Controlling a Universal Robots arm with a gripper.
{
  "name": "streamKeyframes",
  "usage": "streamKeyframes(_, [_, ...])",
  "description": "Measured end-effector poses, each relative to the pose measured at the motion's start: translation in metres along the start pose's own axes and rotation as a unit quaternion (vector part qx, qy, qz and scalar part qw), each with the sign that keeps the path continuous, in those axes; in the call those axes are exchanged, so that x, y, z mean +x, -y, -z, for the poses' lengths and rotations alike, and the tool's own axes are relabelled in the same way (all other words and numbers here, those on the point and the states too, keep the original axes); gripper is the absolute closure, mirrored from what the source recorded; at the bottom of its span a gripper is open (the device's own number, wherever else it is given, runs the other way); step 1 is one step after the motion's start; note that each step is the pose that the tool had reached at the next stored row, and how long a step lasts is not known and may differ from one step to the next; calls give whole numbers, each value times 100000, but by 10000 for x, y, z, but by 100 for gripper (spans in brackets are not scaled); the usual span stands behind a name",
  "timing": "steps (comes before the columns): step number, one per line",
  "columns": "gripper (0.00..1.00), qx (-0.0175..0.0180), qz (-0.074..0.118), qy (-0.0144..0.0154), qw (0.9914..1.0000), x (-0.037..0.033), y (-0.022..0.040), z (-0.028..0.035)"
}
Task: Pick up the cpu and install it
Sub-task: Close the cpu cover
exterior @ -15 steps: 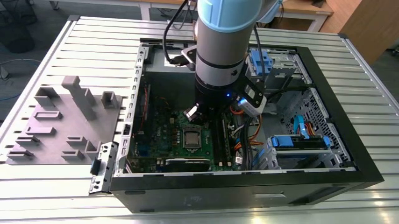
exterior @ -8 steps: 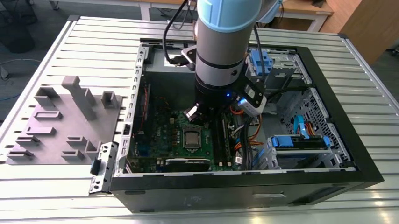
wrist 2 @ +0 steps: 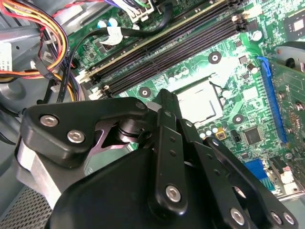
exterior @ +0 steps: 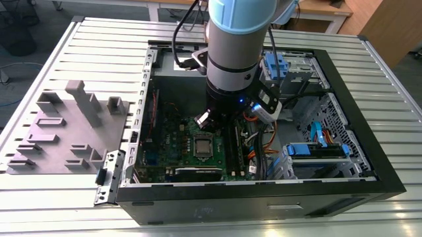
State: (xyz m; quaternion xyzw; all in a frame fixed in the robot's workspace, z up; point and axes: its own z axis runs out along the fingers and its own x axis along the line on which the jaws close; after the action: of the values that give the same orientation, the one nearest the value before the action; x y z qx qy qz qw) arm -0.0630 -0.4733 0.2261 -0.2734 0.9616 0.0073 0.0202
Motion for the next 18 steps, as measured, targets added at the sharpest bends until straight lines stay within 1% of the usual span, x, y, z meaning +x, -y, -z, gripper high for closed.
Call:
streamKeyframes(2, [89,56,16,98,100000,30,-14,1])
streamKeyframes(5, [89,210,31,351,99999,92,-42,3])
streamKeyframes(11, [89,601,54,986,99993,253,-118,10])
streamKeyframes(14, [89,731,52,1200,99990,323,-140,12])
streamKeyframes(18, [89,734,60,1210,99990,324,-141,12])
